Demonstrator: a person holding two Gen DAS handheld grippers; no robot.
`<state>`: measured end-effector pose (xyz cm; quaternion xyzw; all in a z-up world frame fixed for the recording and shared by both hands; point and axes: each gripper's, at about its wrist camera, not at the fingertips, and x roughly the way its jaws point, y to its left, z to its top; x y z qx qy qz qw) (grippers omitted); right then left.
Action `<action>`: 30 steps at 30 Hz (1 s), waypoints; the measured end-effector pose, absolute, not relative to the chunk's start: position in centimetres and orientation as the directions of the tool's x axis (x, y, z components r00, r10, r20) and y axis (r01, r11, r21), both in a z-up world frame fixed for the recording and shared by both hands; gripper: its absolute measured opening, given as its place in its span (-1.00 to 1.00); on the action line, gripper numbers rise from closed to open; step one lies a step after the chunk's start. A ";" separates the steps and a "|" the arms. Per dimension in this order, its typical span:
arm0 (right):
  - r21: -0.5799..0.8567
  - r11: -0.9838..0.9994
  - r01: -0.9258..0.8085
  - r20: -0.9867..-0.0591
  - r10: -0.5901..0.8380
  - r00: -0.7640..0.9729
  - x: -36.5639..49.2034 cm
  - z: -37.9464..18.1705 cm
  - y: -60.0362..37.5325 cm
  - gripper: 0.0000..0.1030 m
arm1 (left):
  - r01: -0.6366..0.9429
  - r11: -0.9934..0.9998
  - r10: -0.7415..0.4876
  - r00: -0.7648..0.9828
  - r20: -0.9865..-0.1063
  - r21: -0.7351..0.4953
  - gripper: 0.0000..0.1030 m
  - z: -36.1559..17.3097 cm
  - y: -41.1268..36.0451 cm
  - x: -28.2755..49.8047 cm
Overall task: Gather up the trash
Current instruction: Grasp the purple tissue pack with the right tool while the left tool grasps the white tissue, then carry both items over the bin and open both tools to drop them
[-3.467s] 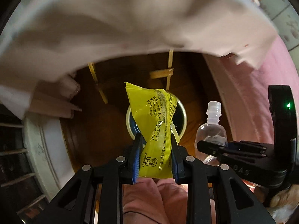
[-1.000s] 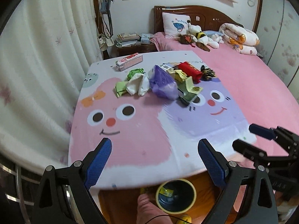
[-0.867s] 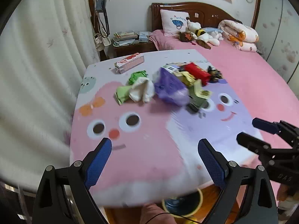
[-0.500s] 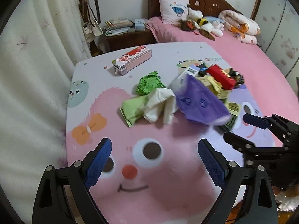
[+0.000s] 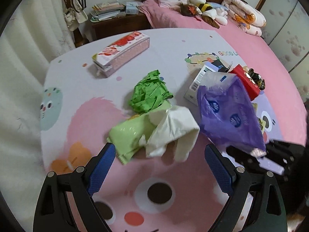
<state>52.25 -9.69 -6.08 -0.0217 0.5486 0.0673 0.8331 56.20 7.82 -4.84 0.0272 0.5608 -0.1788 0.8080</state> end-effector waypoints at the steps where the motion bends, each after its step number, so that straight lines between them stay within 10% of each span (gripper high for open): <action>1: 0.044 0.990 -0.131 -0.915 0.092 0.392 52.2 -6.0 -9.7 -0.85 | 0.322 0.933 -0.260 0.299 -0.918 -0.160 0.85 -5.2 7.5 56.7; 6: 0.069 0.991 -0.112 -0.905 0.110 0.411 51.7 -5.1 -10.0 -0.86 | 0.336 0.930 -0.241 0.259 -0.935 -0.147 0.77 -7.4 6.1 58.5; 10: 0.081 0.992 -0.100 -0.901 0.116 0.417 51.0 -4.5 -10.5 -0.87 | 0.348 0.929 -0.215 0.233 -0.948 -0.125 0.01 -8.7 5.0 59.4; 30: 0.128 0.962 -0.241 -0.811 0.242 0.533 40.6 3.4 -11.2 -0.96 | 0.325 0.937 -0.255 0.395 -0.882 -0.126 -0.16 0.3 4.8 47.7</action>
